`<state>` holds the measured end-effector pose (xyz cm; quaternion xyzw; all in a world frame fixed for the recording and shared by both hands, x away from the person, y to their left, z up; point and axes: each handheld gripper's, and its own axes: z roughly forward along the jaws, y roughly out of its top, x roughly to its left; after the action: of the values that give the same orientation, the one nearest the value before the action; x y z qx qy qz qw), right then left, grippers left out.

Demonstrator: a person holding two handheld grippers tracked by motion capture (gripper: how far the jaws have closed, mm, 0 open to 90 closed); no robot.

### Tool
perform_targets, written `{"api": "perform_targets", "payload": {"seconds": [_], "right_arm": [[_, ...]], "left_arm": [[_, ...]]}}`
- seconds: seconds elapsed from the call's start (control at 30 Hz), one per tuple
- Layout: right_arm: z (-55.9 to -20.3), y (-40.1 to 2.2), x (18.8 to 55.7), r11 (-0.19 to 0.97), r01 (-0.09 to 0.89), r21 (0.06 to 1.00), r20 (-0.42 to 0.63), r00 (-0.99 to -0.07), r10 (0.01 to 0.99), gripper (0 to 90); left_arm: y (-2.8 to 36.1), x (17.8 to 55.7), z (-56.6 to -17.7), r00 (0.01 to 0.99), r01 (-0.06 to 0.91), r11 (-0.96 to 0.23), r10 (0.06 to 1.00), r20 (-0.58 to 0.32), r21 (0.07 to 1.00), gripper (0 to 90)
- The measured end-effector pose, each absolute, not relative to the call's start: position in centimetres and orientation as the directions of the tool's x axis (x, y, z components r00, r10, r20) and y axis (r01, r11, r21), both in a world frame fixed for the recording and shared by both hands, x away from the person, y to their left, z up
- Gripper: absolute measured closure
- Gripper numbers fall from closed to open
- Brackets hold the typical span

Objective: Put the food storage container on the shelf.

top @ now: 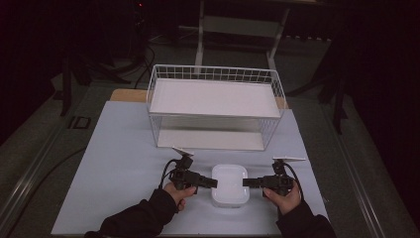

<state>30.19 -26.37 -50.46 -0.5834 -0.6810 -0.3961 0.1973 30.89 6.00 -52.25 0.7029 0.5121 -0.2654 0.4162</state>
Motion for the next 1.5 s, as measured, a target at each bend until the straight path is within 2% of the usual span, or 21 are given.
{"api": "perform_targets", "payload": {"seconds": [0.03, 0.17, 0.23, 0.5, 0.73, 0.93, 1.1, 1.5], "right_arm": [[-50.1, -26.5, 30.1, 0.001, 0.951, 0.308, 0.730, -0.237, 0.641, 72.5], [-50.0, -26.5, 29.9, 0.001, 0.954, 0.299, 0.723, -0.227, 0.653, 72.9], [-49.9, -26.5, 29.9, -0.001, 0.954, 0.300, 0.719, -0.225, 0.658, 73.1], [-49.4, -26.1, 29.4, 0.007, 0.946, 0.323, 0.694, -0.242, 0.678, 74.2], [-48.4, -25.9, 29.0, 0.023, 0.929, 0.370, 0.667, -0.283, 0.689, 78.1], [-48.1, -25.5, 29.0, 0.033, 0.916, 0.400, 0.645, -0.307, 0.699, 78.0], [-47.1, -25.3, 29.0, 0.041, 0.892, 0.451, 0.631, -0.351, 0.691, 78.0], [-42.7, -24.4, 29.4, 0.044, 0.837, 0.546, 0.600, -0.427, 0.677, 78.2]], "left_arm": [[5.9, 30.9, -52.1, 0.338, 0.940, -0.131, 0.505, -0.795, 0.316, 59.8], [5.8, 30.7, -51.5, 0.347, 0.935, -0.133, 0.530, -0.774, 0.328, 64.2], [5.9, 30.6, -51.2, 0.357, 0.931, -0.137, 0.531, -0.769, 0.338, 69.6], [6.2, 30.4, -51.1, 0.340, 0.939, -0.134, 0.517, -0.786, 0.318, 73.3], [6.5, 29.6, -49.9, 0.380, 0.920, -0.131, 0.528, -0.759, 0.369, 78.7], [6.8, 29.5, -49.7, 0.385, 0.917, -0.128, 0.531, -0.755, 0.378, 79.2], [7.1, 29.4, -48.1, 0.423, 0.895, -0.116, 0.528, -0.737, 0.430, 79.6], [8.3, 29.7, -43.9, 0.475, 0.853, -0.085, 0.535, -0.699, 0.515, 79.7]]}}
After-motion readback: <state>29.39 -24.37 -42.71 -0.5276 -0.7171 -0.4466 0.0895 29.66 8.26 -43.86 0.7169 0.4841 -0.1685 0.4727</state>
